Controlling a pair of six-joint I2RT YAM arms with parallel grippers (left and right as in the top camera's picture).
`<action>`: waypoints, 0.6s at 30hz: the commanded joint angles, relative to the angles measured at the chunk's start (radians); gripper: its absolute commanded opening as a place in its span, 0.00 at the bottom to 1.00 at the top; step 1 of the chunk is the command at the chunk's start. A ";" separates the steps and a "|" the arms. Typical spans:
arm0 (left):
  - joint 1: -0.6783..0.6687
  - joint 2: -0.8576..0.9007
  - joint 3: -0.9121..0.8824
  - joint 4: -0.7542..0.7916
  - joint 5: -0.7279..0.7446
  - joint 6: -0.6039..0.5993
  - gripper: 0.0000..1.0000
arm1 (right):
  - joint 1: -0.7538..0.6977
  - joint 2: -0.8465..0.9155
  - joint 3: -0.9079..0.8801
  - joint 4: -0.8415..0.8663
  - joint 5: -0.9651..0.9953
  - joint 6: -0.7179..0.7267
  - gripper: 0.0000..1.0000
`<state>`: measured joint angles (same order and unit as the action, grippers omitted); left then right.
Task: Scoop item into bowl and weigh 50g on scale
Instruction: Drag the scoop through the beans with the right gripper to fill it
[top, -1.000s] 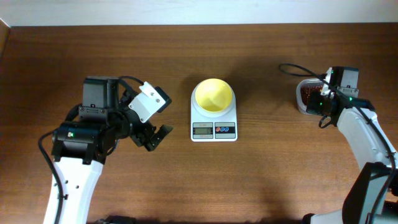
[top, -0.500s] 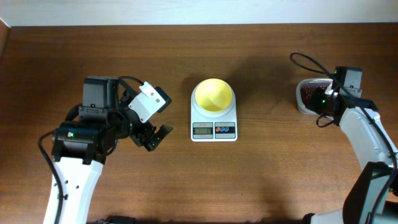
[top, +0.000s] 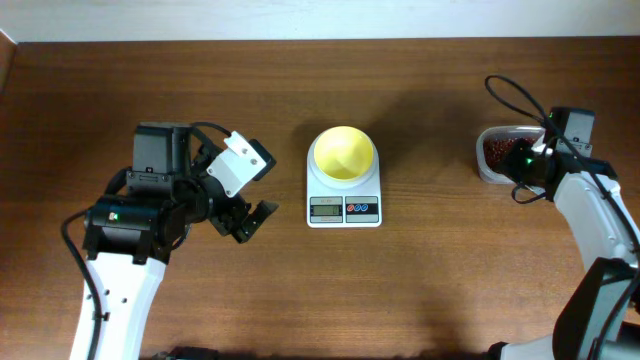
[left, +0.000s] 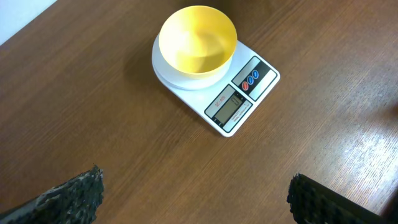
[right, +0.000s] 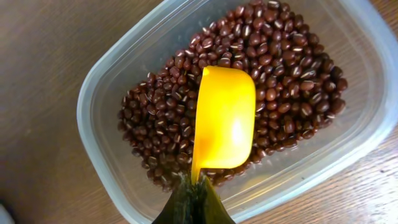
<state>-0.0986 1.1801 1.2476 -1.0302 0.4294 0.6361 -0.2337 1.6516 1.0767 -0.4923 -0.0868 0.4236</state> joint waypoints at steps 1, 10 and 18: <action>0.003 0.000 0.018 -0.001 0.000 0.016 0.99 | -0.029 0.051 -0.018 -0.035 -0.121 0.043 0.04; 0.003 0.000 0.018 0.000 0.000 0.016 0.99 | -0.095 0.053 -0.018 -0.064 -0.135 0.065 0.04; 0.003 0.000 0.018 -0.001 0.000 0.016 0.99 | -0.095 0.060 -0.015 -0.064 -0.166 0.065 0.04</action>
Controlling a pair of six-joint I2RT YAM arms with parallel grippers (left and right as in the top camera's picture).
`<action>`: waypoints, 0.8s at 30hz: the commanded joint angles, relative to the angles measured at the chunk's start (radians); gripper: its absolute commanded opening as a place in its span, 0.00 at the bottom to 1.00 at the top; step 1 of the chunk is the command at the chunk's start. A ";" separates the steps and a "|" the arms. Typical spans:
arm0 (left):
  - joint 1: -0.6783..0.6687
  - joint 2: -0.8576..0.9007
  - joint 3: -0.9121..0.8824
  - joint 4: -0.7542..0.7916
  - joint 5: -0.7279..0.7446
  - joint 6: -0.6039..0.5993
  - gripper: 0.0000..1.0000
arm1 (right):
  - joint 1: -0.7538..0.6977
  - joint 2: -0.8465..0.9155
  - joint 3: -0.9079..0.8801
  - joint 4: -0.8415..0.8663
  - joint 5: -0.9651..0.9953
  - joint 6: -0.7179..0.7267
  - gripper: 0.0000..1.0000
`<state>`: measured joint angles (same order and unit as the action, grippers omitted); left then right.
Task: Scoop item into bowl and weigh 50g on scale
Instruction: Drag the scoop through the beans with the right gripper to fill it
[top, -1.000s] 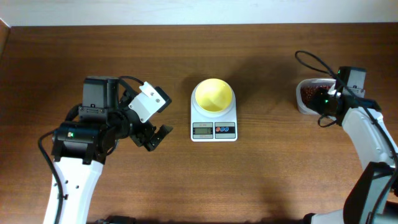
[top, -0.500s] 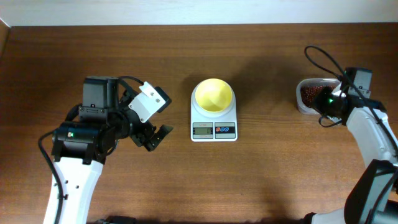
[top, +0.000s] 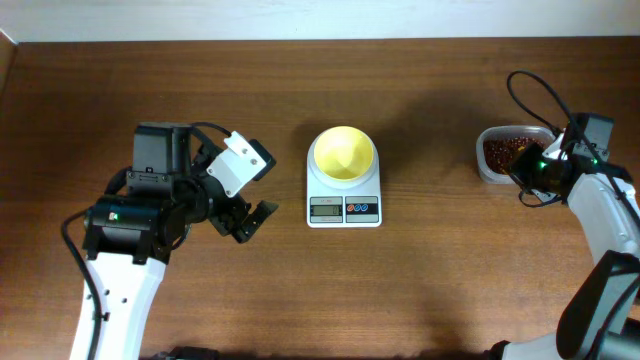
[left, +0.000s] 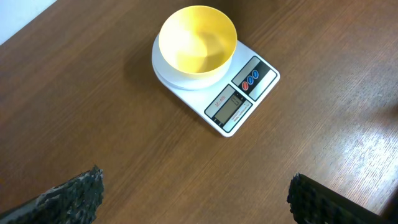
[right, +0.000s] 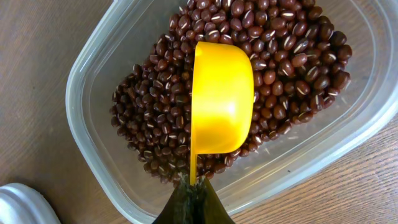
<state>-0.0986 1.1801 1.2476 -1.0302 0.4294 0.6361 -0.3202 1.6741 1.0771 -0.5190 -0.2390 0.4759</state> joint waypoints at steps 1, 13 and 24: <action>0.003 0.000 0.018 0.000 0.000 0.016 0.99 | -0.008 0.038 -0.013 -0.052 -0.027 0.013 0.04; 0.003 0.000 0.018 -0.001 0.000 0.016 0.99 | -0.008 0.036 -0.006 -0.001 -0.105 0.087 0.04; 0.003 0.000 0.018 0.000 0.000 0.016 0.99 | -0.049 0.023 0.039 0.006 -0.066 0.078 0.04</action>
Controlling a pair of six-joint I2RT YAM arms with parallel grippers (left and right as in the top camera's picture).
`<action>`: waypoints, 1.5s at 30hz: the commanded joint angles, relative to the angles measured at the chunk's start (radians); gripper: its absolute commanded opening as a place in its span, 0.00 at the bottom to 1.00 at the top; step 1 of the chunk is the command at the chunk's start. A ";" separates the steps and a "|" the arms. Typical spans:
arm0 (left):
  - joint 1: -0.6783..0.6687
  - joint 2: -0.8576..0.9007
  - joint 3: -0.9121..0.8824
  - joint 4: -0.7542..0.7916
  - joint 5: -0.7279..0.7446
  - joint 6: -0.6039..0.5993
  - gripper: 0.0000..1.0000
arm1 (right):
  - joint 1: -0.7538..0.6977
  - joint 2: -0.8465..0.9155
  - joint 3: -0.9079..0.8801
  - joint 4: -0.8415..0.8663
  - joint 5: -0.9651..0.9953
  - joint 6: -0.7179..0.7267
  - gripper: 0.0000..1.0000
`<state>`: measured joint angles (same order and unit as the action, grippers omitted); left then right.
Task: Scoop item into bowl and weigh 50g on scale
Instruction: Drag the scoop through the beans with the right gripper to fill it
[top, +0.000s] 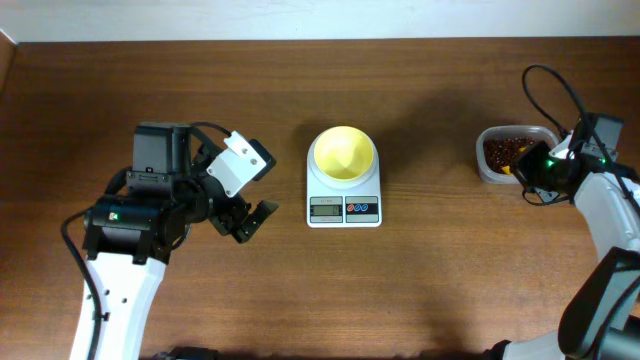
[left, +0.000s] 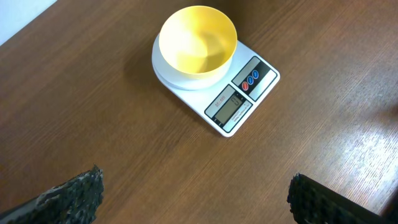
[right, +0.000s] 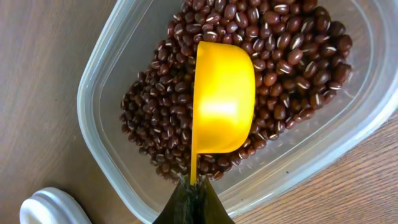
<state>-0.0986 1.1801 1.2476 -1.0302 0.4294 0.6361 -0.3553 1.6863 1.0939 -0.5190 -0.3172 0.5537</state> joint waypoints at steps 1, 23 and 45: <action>0.003 0.000 0.018 0.000 0.000 0.016 0.99 | -0.014 0.011 0.022 -0.002 0.011 -0.010 0.04; 0.003 0.000 0.018 -0.001 0.000 0.016 0.99 | -0.202 0.008 0.022 -0.002 -0.387 -0.158 0.04; 0.003 0.000 0.018 -0.001 0.000 0.016 0.99 | -0.287 0.009 0.022 -0.019 -0.547 -0.158 0.04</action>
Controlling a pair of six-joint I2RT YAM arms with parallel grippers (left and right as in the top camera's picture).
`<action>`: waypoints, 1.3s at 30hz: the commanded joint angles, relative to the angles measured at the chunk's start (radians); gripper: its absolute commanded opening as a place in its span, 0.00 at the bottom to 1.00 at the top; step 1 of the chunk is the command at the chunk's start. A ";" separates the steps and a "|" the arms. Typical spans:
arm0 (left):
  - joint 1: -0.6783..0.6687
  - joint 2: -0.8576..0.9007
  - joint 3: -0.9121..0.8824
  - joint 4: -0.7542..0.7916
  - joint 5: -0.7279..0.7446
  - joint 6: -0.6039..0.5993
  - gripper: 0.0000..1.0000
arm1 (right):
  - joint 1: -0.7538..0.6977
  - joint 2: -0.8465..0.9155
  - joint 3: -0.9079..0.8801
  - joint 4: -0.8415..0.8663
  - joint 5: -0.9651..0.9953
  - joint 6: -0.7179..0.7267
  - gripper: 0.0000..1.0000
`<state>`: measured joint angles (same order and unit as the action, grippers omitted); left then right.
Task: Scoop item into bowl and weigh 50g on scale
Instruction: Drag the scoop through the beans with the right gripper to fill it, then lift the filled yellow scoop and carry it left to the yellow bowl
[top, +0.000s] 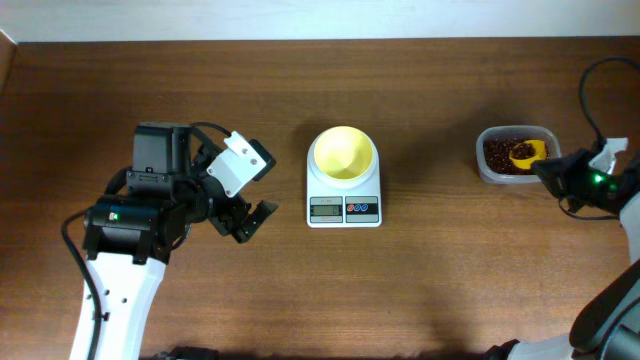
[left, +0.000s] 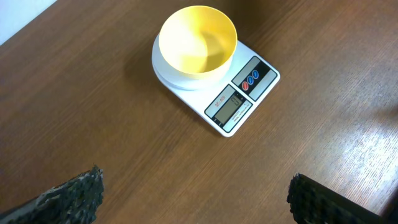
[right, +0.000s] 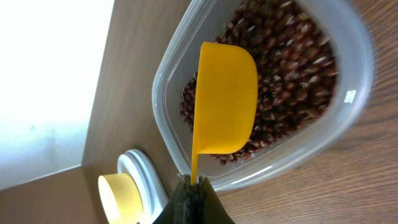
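Note:
An empty yellow bowl (top: 343, 154) sits on the white scale (top: 343, 203) at the table's middle; the left wrist view shows the bowl (left: 198, 38) and scale (left: 239, 102) too. A clear tub of red beans (top: 508, 155) stands at the far right. My right gripper (top: 555, 172) is shut on the handle of a yellow scoop (right: 225, 98), whose cup hangs over the beans (right: 292, 56) in the tub. My left gripper (top: 252, 222) is open over bare table left of the scale, its fingers (left: 68, 196) wide apart.
The dark wooden table (top: 420, 280) runs to a pale wall at the far edge. The right arm's black cable (top: 590, 80) loops above the tub. In the right wrist view the scale and bowl (right: 121, 196) show small at the lower left.
My right gripper has drawn back to the right of the tub and tilted, so the scoop now reaches over the beans from the tub's right side. The left arm has not moved.
My right gripper held the scoop over the beans from the tub's near-right side, wrist above the tub. At each later moment the wrist stood further right, and now it is beside the tub with the scoop still over the beans. The left gripper stayed open and still.

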<state>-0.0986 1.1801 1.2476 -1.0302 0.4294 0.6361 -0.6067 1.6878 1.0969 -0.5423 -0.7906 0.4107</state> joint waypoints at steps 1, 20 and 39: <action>0.003 0.000 0.018 -0.001 0.000 0.016 0.99 | -0.049 0.007 0.019 0.004 -0.091 -0.016 0.04; 0.003 0.000 0.018 -0.001 0.000 0.016 0.99 | -0.002 0.007 0.019 0.001 -0.314 -0.119 0.04; 0.003 0.000 0.018 -0.001 0.000 0.016 0.99 | 0.423 0.007 0.019 0.079 -0.415 -0.118 0.04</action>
<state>-0.0986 1.1801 1.2476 -1.0302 0.4294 0.6361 -0.2237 1.6878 1.0969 -0.4728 -1.1728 0.3099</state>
